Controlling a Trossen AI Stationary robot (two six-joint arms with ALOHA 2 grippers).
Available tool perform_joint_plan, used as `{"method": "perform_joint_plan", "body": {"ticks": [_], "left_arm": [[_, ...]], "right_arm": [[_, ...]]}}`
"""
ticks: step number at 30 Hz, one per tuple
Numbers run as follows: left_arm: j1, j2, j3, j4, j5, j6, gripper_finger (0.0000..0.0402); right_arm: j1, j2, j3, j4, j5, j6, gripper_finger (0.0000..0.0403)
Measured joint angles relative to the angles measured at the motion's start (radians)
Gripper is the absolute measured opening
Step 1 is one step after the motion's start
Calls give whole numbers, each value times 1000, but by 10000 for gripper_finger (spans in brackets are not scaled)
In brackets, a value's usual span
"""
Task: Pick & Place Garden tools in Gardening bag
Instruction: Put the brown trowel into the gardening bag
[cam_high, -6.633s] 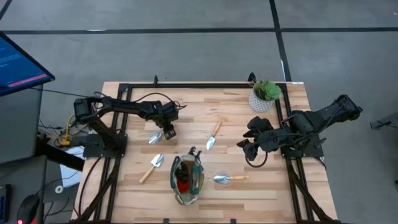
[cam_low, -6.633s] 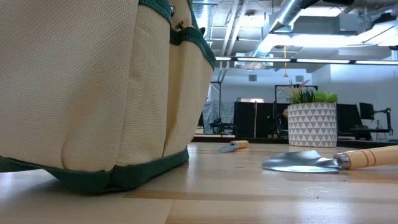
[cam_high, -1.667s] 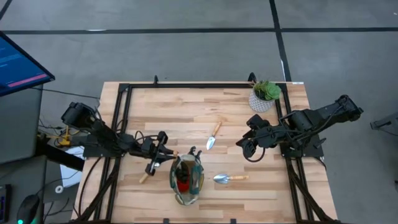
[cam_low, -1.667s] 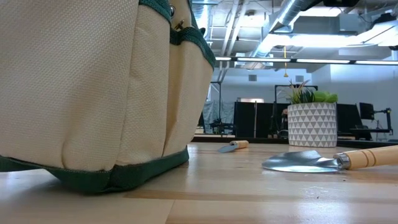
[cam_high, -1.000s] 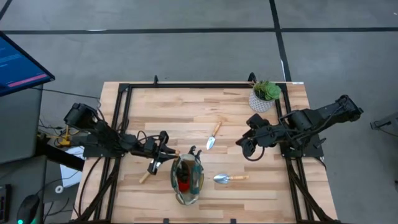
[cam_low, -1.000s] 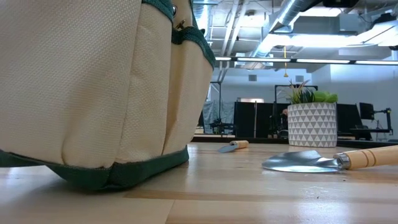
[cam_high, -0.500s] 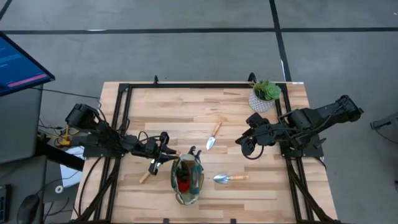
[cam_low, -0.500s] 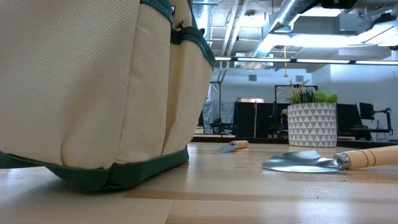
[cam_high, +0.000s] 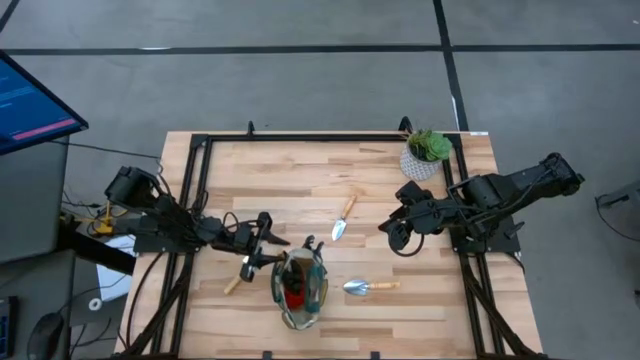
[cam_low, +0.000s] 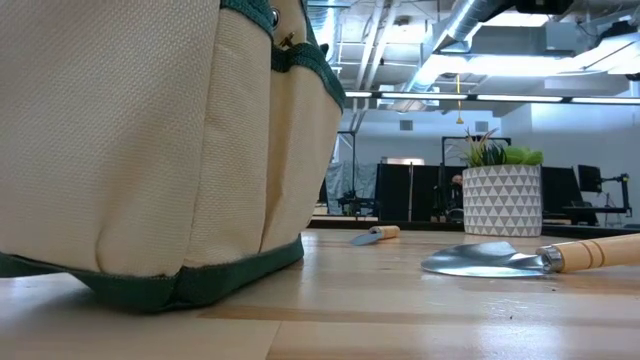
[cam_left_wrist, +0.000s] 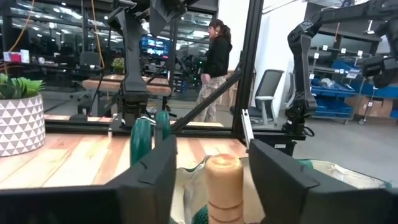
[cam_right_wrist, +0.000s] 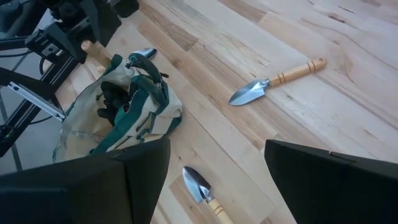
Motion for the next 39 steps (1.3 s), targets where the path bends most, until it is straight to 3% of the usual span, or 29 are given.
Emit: {"method": "perform_joint_plan", "body": {"ticks": [9,14,18,21,28,30,34,39], "left_arm": [[0,-122,-1,-1,-1,2,216],[-3,-264,-1,-29,-9,-44,218],[-22,-410,33,-141,-13,-69,218],[-37,-524,110,-323,-14,-73,218],[-44,-720,403,-1110,-65,-204,218],[-43,-746,473,-1280,-91,-273,218],[-42,-776,558,-1490,-87,-418,218],[-42,-802,571,-1665,1,-583,218]], "right_arm": [[1,0,0,0,0,-18,255],[1,0,0,0,0,-30,255],[1,0,0,0,0,-30,255],[0,0,0,0,0,-30,255],[-70,13,0,0,-10,-43,255],[-120,28,2,-4,-66,-14,255],[-187,90,1,-69,-241,-62,255],[-167,239,0,-138,-319,-233,255]]}}
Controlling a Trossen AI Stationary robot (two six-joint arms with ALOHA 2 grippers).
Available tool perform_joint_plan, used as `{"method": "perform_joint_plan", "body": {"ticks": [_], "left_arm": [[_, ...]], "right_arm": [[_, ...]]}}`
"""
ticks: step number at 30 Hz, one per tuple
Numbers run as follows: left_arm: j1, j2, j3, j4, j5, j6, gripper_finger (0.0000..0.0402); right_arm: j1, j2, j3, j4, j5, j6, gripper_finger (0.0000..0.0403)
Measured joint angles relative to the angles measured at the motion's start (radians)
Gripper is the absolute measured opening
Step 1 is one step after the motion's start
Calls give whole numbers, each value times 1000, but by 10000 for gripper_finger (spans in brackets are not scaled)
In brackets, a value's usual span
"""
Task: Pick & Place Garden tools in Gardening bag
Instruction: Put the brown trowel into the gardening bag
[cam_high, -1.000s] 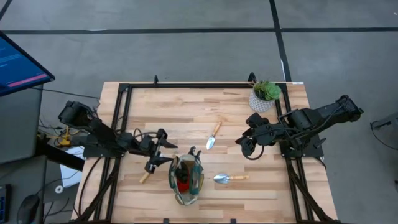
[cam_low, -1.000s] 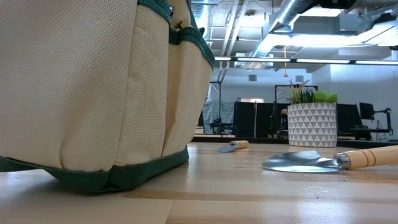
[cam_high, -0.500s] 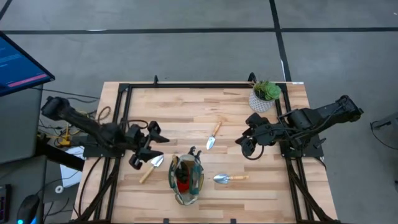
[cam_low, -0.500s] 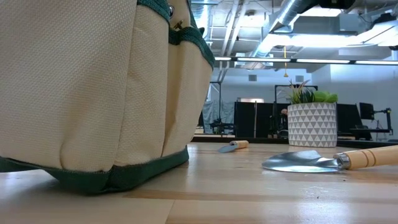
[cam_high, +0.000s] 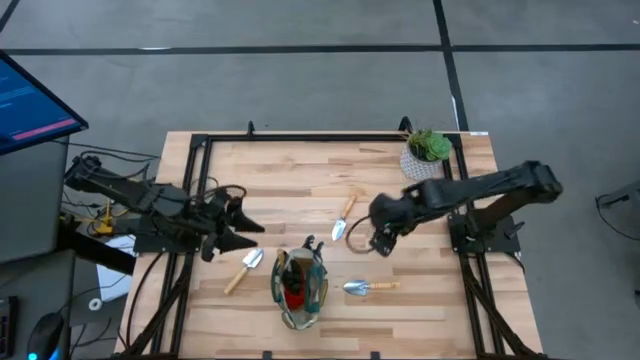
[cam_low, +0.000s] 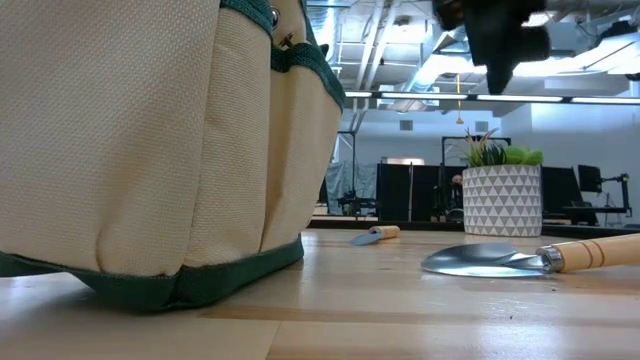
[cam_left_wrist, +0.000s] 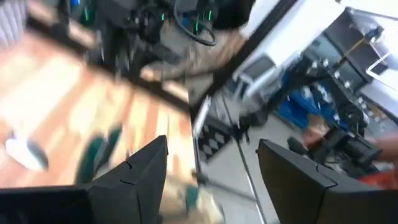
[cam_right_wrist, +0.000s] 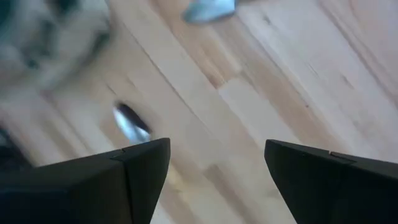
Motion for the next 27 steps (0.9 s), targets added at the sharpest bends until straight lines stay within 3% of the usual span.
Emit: {"method": "perform_joint_plan", "body": {"ticks": [7,12,14,17,22,27], "left_arm": [[0,-4,-1,-174,112,-96,218],[0,-7,0,-173,140,-127,218],[0,-7,0,-174,140,-148,218],[0,-7,0,-173,139,-193,218],[0,-7,0,-173,137,-200,218],[0,-7,0,-172,119,-208,218]], "right_arm": [[119,170,0,39,-23,-265,255],[216,215,-8,77,-21,-282,255],[245,219,-29,106,10,-145,255],[274,218,-62,111,10,227,255],[312,218,-100,110,-204,770,255],[378,218,-100,177,-218,1091,255]]}}
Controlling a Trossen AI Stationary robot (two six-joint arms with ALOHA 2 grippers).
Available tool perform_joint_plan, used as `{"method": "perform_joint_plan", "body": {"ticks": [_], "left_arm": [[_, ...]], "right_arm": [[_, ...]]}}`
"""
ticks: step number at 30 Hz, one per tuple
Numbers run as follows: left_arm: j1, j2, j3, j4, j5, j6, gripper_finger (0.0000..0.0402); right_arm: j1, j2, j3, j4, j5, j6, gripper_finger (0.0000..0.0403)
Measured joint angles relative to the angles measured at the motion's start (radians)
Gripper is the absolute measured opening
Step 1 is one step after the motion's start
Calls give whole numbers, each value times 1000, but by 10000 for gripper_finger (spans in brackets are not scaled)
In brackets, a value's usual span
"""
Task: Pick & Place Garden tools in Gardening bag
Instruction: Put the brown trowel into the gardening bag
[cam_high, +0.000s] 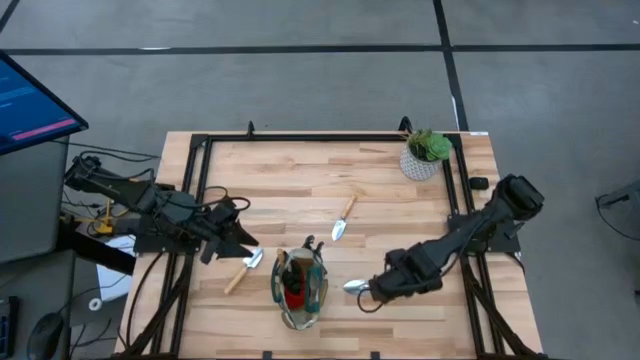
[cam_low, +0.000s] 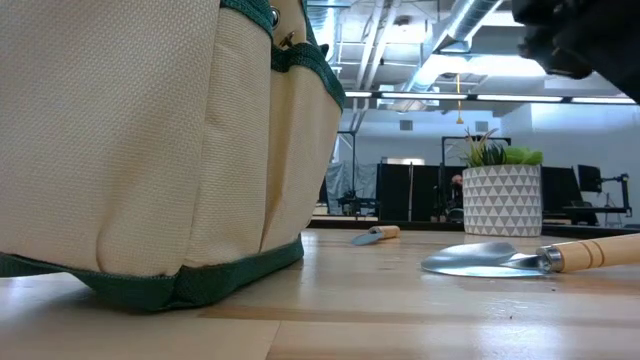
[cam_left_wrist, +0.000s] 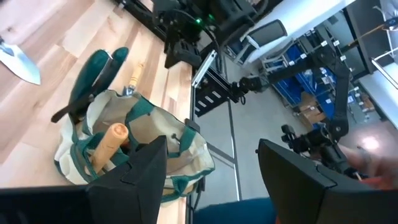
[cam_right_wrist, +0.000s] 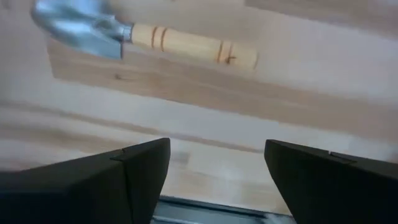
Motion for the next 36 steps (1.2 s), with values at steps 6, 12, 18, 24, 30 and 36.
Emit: {"method": "perform_joint_plan", "body": {"ticks": [6,12,18,24,30,36], "left_arm": [[0,0,0,6,-44,-42,218],[0,0,0,10,-91,-96,218],[0,0,0,15,-104,-175,218],[0,0,0,22,-104,-314,218],[0,0,0,26,-104,-357,218],[9,-5,0,29,-104,-356,218]], "right_arm": [[50,52,-1,52,79,310,255],[10,121,0,93,143,431,255],[-30,122,0,120,181,390,255],[-27,121,0,122,208,408,255],[11,121,0,157,221,484,255],[1,120,0,176,187,502,255]]}}
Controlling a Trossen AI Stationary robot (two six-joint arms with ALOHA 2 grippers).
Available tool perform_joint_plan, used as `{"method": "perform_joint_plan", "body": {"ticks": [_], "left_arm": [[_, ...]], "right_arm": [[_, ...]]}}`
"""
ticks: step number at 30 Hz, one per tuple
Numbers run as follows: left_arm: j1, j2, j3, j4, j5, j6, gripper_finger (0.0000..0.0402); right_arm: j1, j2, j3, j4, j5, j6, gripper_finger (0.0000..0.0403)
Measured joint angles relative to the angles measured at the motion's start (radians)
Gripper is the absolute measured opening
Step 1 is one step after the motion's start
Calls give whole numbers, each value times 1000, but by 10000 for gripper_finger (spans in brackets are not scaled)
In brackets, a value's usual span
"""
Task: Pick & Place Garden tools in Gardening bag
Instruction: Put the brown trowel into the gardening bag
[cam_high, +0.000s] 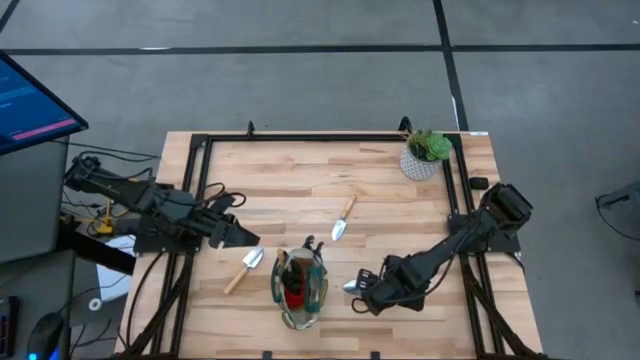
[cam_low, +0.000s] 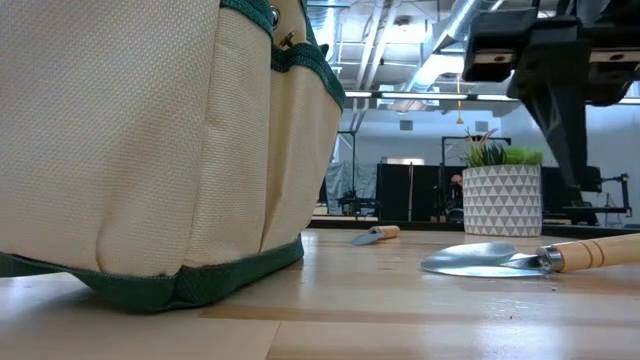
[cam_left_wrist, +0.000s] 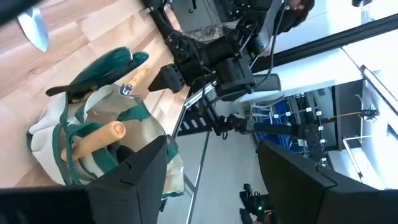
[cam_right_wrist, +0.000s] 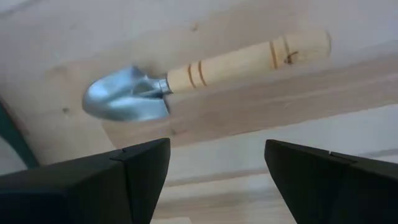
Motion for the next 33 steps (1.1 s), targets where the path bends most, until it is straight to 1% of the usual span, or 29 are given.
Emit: {"method": "perform_joint_plan", "body": {"ticks": [4,7,9,11,14,18,20,23,27,33], "left_arm": [[41,-28,0,11,2,0,218],[70,-71,0,15,24,8,218],[86,-104,0,16,28,48,218],[108,-137,0,14,28,81,218],[144,-179,0,15,26,102,218],[179,-215,0,15,26,138,218],[187,-226,0,15,26,139,218],[193,-231,0,15,26,139,218],[193,-230,0,16,26,140,218],[193,-230,0,35,22,135,218]], "right_arm": [[-73,0,0,-56,-1,-2,255],[-115,0,0,-110,-26,-20,255],[-126,0,0,-145,-62,-69,255],[-134,-7,0,-172,-121,-140,255],[-141,-42,0,-142,-191,-343,255],[-102,-56,0,-27,-201,-761,255],[-78,-58,1,-2,-205,-961,255],[-66,-58,1,-21,-199,-1129,255],[-94,-58,1,-34,-189,-1312,255],[-115,-58,1,-65,-218,-1650,255]]}}
